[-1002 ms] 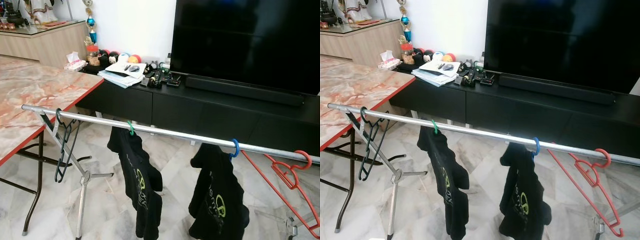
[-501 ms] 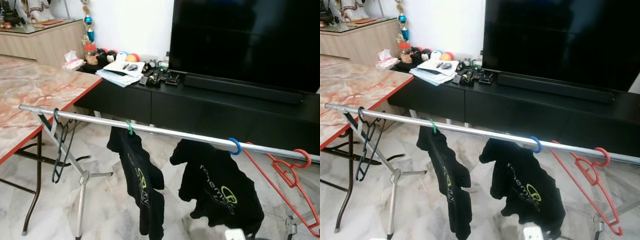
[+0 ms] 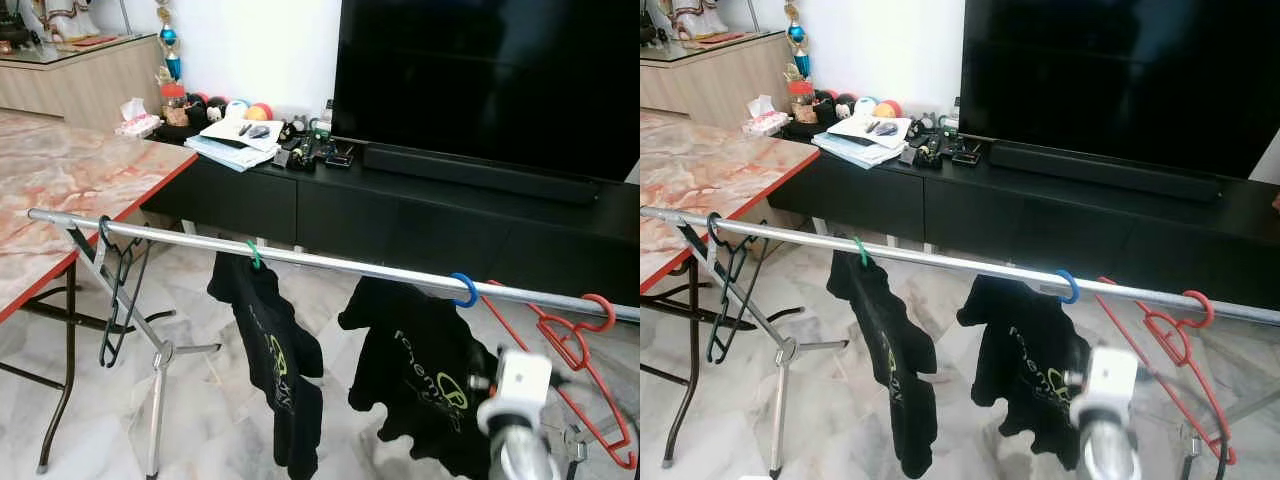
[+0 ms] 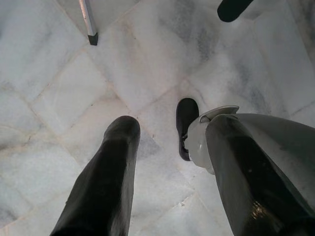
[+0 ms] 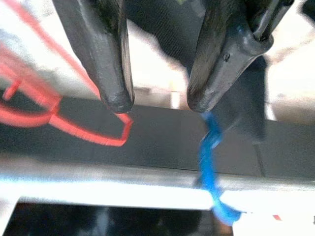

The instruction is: Hang hanger

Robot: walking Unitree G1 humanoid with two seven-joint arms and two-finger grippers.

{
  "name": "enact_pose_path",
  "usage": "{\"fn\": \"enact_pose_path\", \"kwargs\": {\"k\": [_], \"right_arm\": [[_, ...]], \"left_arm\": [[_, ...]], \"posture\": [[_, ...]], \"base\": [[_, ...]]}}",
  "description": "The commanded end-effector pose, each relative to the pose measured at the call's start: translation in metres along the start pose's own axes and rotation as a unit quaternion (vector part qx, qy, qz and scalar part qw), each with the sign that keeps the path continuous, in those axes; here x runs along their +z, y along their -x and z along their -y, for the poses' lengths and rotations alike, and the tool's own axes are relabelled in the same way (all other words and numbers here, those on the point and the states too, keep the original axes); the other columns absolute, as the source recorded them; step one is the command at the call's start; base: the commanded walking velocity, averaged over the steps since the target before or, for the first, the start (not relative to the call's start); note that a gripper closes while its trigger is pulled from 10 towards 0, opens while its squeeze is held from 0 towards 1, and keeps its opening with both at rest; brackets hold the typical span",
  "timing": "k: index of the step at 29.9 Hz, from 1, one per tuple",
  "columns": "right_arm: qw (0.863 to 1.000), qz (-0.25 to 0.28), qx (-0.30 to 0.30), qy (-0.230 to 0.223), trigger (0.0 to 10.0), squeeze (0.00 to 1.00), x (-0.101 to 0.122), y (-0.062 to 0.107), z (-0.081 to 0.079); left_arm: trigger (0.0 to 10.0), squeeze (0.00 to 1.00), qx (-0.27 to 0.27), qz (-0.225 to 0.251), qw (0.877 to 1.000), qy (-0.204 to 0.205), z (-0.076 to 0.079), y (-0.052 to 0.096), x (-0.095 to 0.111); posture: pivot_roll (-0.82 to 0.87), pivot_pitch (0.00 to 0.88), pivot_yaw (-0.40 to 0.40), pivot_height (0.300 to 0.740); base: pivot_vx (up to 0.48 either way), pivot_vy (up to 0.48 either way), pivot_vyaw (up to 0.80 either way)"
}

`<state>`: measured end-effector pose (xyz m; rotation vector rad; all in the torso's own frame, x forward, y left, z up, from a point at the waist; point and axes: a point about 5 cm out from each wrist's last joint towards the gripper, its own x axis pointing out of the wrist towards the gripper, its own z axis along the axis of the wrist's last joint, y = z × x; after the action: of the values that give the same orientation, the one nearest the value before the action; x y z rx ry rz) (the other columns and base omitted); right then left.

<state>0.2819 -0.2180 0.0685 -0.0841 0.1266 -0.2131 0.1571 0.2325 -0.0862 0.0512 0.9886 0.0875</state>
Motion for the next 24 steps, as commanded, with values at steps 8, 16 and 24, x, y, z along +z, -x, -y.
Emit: {"fn": "enact_pose_path", "kwargs": {"k": [8, 16, 24], "right_arm": [[0.999, -0.032, 0.002, 0.029, 10.0, 0.0, -0.001, -0.009, 0.006], [0.99, -0.101, -0.046, 0.087, 10.0, 0.0, -0.01, -0.004, 0.04], [0.996, -0.087, 0.006, 0.035, 10.0, 0.0, 0.001, -0.016, 0.038]], "left_arm": [[10.0, 0.0, 0.001, -0.012, 1.0, 0.002, -0.001, 0.001, -0.004], [10.0, 0.0, -0.003, -0.014, 1.0, -0.003, 0.0, 0.001, -0.006], [10.0, 0.0, -0.004, -0.013, 1.0, -0.001, 0.001, 0.001, -0.006]], "posture": [[0.17, 0.0, -0.038, 0.74], [0.15, 0.0, -0.034, 0.74], [0.16, 0.0, -0.039, 0.74]], "base": [[0.0, 0.0, 0.0], [0.0, 0.0, 0.0], [0.0, 0.0, 0.0]]}}
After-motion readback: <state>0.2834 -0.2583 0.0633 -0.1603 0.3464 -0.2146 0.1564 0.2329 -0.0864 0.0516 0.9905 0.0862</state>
